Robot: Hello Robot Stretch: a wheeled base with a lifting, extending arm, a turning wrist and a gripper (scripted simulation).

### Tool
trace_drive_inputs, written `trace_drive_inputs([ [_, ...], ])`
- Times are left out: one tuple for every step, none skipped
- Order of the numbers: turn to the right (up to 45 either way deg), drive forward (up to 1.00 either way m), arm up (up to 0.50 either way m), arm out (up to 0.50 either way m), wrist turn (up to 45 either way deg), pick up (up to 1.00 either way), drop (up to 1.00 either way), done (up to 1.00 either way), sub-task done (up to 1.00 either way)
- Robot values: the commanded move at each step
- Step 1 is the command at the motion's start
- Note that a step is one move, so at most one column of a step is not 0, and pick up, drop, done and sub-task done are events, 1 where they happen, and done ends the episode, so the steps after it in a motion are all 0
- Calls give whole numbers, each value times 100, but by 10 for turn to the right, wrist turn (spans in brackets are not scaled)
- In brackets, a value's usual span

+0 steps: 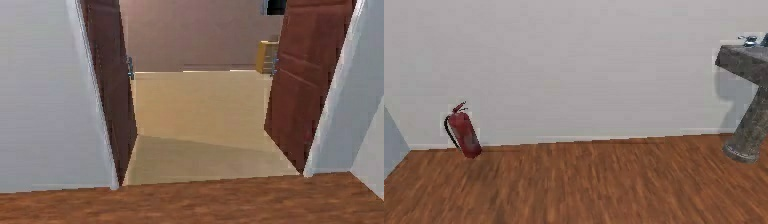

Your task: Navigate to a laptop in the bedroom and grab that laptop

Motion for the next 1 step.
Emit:
trace_drive_inputs([
  [0, 100, 0, 0, 0, 0, 0, 0, 0],
])
